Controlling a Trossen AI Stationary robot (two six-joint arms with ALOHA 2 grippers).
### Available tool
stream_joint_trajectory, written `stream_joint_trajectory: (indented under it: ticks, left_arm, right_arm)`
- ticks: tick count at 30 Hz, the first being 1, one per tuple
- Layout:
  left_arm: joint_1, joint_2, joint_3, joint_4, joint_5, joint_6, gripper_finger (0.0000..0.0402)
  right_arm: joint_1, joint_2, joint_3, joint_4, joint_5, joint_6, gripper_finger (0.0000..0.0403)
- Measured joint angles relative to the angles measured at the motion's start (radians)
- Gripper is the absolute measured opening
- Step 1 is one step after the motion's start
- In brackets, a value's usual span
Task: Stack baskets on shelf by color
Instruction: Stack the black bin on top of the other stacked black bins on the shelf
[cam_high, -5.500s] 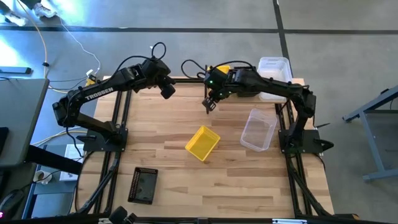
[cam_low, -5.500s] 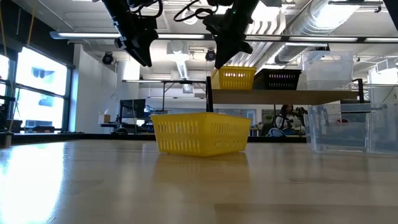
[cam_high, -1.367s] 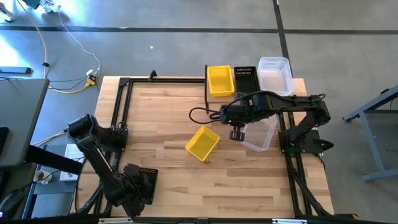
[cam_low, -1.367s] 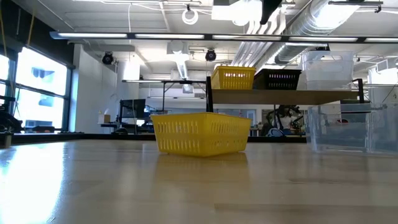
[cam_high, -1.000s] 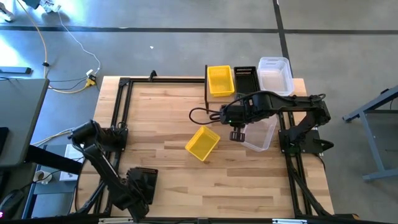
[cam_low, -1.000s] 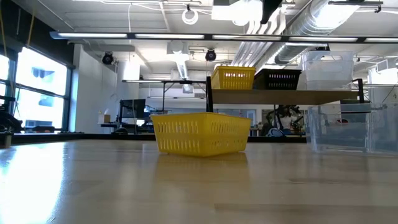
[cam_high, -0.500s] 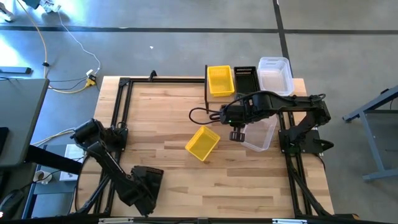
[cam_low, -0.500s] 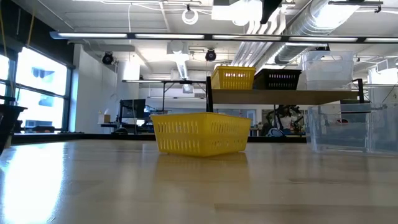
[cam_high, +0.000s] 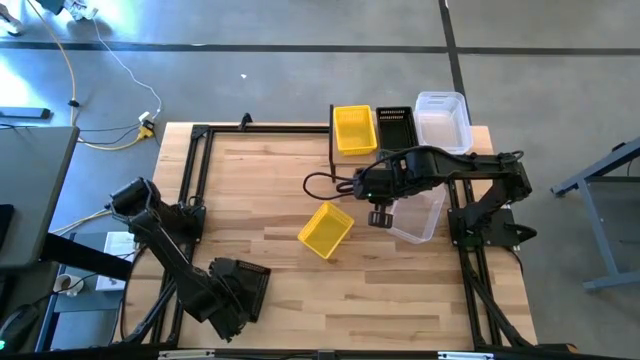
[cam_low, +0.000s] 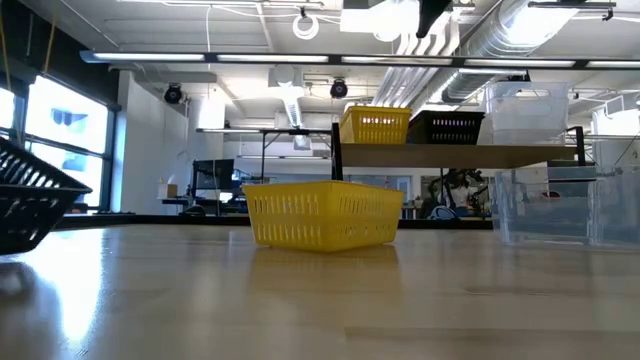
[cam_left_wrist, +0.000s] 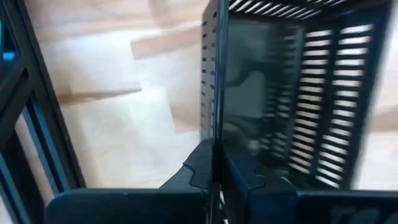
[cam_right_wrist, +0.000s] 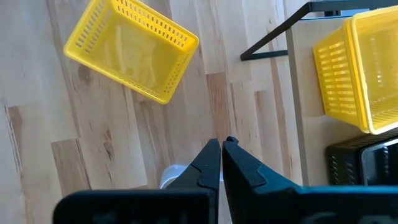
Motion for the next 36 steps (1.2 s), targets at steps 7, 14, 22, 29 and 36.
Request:
stream_joint_trajectory:
  ticks: [7,14,22,29,36]
  left_arm:
    - [0.019,-0.104,0.000,-0.055,-0.129,-0.014,0.0002]
    - [0.118,-0.211,0.000,-0.122,-0.325,0.029,0.0002]
    - [0.314,-0.299,0.000,-0.113,-0.466,0.264,0.0002]
    - [0.471,-0.333,0.000,-0.052,-0.504,0.470,0.0001]
    - [0.598,-0.332,0.000,0.068,-0.494,0.635,0.0001]
  right_arm:
    - [0.000,0.000,0.000,0.055,-0.041,-0.006,0.0004]
    - [0.026,0.000,0.000,0.257,-0.211,-0.084,0.0004]
    - [0.059,0.000,0.000,0.439,-0.305,-0.142,0.0005]
    - [0.082,0.000,0.000,0.521,-0.318,-0.199,0.0005]
    - [0.081,0.039,0.000,0.614,-0.369,-0.244,0.0005]
